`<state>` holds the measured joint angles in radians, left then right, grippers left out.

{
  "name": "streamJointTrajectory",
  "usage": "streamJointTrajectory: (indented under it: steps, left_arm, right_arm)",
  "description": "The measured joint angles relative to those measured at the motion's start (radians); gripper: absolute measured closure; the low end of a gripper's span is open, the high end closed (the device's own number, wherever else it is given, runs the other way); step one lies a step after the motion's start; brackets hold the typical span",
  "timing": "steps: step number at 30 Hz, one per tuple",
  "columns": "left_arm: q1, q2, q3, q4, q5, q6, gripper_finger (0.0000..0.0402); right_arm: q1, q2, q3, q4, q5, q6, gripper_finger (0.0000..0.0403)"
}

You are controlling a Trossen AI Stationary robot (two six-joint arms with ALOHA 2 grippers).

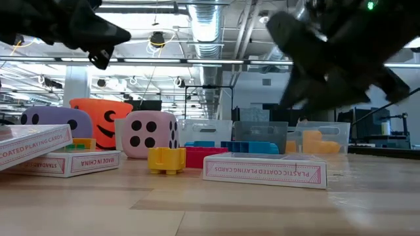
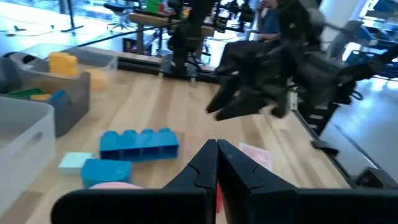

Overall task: Pick & Place Toys
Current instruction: Put the big blue game piece into the right transparent bin

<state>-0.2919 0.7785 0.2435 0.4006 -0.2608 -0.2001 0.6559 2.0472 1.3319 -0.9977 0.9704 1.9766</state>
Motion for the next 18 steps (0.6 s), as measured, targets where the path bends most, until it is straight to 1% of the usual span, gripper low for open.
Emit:
streamJointTrajectory:
  steps: [2, 4, 8, 11, 14, 16, 18]
  left_arm:
    - [-0.015, -0.006, 0.001, 0.011, 0.000, 0.000, 0.0401]
    - [-0.026, -0.020, 0.000, 0.004, 0.000, 0.000, 0.0401]
    - [-0.031, -0.026, 0.000, 0.021, 0.000, 0.000, 0.0401]
    - [-0.031, -0.026, 0.000, 0.045, -0.003, -0.015, 0.0401]
    - [-0.033, -0.026, 0.000, 0.079, -0.004, -0.023, 0.0401]
    - [-0.033, -0.026, 0.000, 0.093, -0.004, -0.025, 0.0401]
    - [-0.033, -0.026, 0.000, 0.113, -0.005, -0.026, 0.0401]
  right_arm:
    - [0.001, -0.002, -0.002, -0.056, -0.002, 0.078, 0.0269]
    - [-0.001, -0.005, 0.002, -0.047, -0.001, 0.081, 0.0278]
    - [-0.013, -0.014, 0.002, -0.014, 0.000, -0.059, 0.0286]
    - [-0.038, -0.014, -0.001, -0.014, 0.002, -0.089, 0.0281]
    - [-0.066, -0.014, 0.000, 0.008, -0.017, -0.148, 0.0254]
    - [-0.082, -0.014, 0.000, 0.058, -0.042, -0.251, 0.0223]
    - [-0.093, -0.014, 0.000, 0.130, -0.048, -0.346, 0.0181]
